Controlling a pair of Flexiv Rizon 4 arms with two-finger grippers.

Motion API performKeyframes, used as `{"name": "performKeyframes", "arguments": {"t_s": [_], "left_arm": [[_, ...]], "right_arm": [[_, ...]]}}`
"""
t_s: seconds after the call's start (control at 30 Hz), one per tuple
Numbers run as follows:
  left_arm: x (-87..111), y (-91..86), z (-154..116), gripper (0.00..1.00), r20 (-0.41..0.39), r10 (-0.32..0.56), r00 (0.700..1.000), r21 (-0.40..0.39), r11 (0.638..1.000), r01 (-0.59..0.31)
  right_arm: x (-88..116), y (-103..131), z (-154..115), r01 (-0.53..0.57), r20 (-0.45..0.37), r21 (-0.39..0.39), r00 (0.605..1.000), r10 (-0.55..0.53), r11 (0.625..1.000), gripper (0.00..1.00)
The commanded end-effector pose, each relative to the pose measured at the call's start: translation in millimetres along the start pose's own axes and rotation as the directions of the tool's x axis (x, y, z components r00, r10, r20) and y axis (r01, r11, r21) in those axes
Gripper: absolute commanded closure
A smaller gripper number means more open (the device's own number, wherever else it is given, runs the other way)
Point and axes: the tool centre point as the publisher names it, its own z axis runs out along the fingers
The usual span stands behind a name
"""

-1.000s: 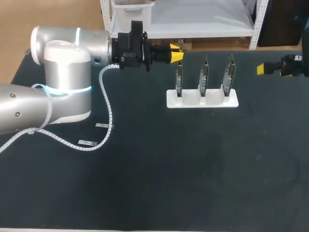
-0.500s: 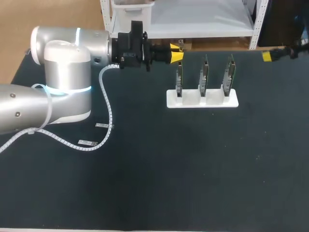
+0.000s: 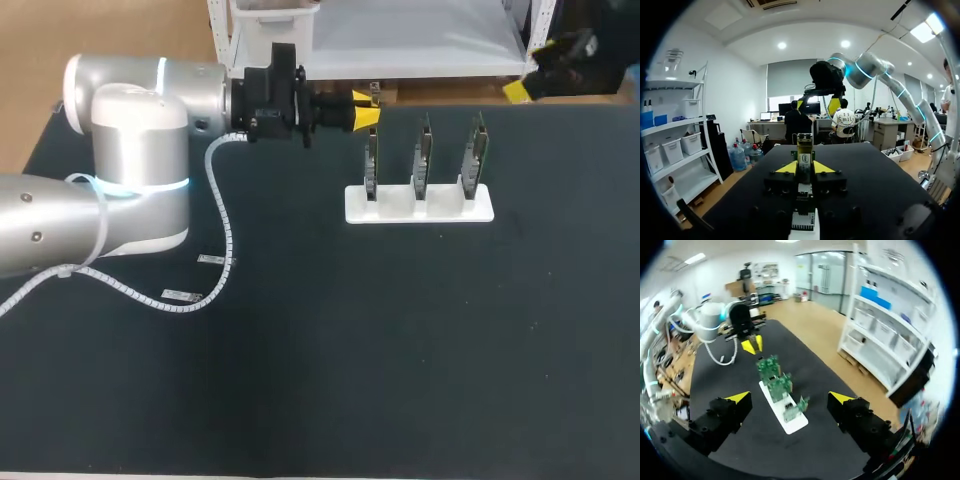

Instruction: Pick up the optical module with the left hand, and insert it into the network port with the right hand.

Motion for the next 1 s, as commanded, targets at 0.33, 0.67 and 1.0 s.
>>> {"name": "performKeyframes", "arguments": {"t_s": [0.33, 0.67, 1.0], "left_arm": [[0.2, -1.1, 1, 1.00, 0.001, 0.001, 1.000, -0.005, 1.000, -0.001], [0.2, -1.1, 1, 1.00, 0.001, 0.001, 1.000, -0.005, 1.000, -0.001], [0.2, -1.1, 1, 1.00, 0.001, 0.001, 1.000, -0.005, 1.000, -0.001]], "right_arm": [[-34, 0, 50, 0.322, 0.166, -0.578, 0.946, -0.278, 0.750, 0.00], [-51, 8, 75, 0.262, 0.174, -0.534, 0.965, -0.199, 0.804, 0.00], [-59, 25, 75, 0.188, 0.121, -0.384, 0.981, -0.153, 0.904, 0.00]]}}
